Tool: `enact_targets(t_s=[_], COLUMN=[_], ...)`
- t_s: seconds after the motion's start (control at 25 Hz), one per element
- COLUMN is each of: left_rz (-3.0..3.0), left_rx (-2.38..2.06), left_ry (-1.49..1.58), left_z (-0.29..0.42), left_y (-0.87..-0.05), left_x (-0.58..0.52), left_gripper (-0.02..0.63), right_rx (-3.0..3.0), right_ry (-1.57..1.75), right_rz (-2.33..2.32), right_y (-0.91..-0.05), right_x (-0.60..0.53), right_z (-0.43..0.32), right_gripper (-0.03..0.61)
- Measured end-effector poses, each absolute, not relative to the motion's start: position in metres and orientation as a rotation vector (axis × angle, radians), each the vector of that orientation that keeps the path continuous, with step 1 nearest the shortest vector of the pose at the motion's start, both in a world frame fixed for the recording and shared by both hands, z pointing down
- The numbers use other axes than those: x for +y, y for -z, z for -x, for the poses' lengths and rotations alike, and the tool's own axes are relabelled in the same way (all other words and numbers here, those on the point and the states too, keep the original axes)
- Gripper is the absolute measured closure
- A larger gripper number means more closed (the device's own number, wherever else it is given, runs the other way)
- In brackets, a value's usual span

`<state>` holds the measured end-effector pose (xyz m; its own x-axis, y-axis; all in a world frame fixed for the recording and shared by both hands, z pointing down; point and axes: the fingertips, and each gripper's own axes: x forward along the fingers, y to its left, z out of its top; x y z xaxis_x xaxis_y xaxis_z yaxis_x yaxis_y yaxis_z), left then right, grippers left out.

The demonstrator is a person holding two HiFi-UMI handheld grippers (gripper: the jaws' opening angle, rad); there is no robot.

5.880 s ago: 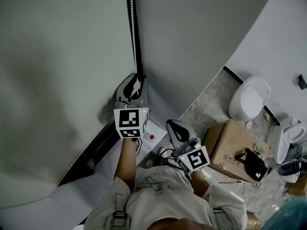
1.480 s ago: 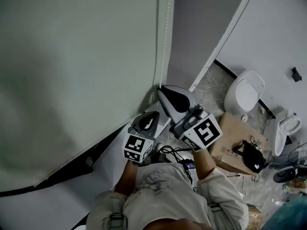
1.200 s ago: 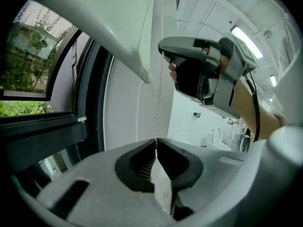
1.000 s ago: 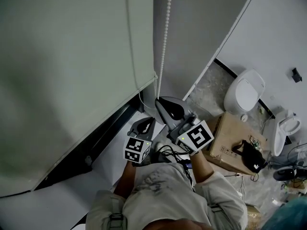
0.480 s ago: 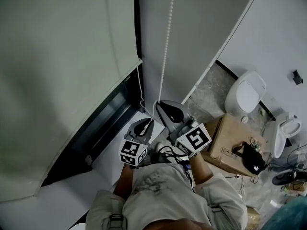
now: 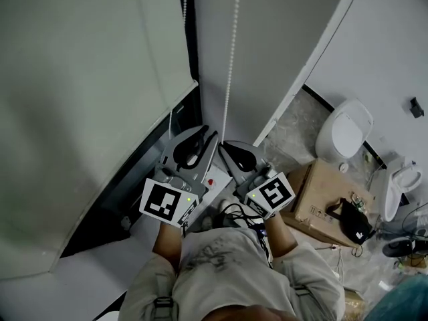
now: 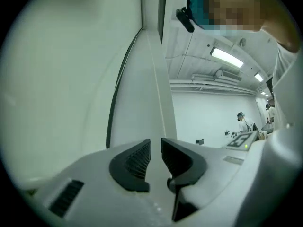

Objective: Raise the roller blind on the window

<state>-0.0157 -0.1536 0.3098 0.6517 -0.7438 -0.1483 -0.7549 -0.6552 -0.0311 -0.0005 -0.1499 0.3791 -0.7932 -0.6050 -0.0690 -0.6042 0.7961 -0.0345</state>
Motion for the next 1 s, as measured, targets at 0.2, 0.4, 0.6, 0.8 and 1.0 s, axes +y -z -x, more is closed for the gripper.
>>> enact_targets(t_s=[0.2,0.4,0.6,0.8,1.0], left_rz=[2.723,2.703,2.722,2.755,2.801], left_rx=[1.184,1.176,1.162,1.170,1.199], left_ry=[-0.231,-0.236,-0.246,-0.237,-0.193], left_z=[0.001,-0.005,-0.005,0.000,0.003], left_y=[-0.266,-0.254,-0.257,-0.266,-0.293], left_x=[-0.160,-0.159,-0.159,-0.159,-0.160], left_gripper=[0.516,0.560,0.601,0.603,0.603], right_rx=[2.910,2.916,2.879,2.904,2.949], right_ry=[0.017,0.011,-0.031,-0.049,0.020], right_rz=[0.982,0.986,0.976,0.974,0.977], right_y=[-0.383,-0.385,-0.379,-0.387,-0.414], right_x=[-0.149,-0.144,-0.145,-0.145,-0.142], right_z=[0.003,0.005,0.006,0.011,0.014], right_gripper=[0.563,0.563,0.563,0.563,0.563])
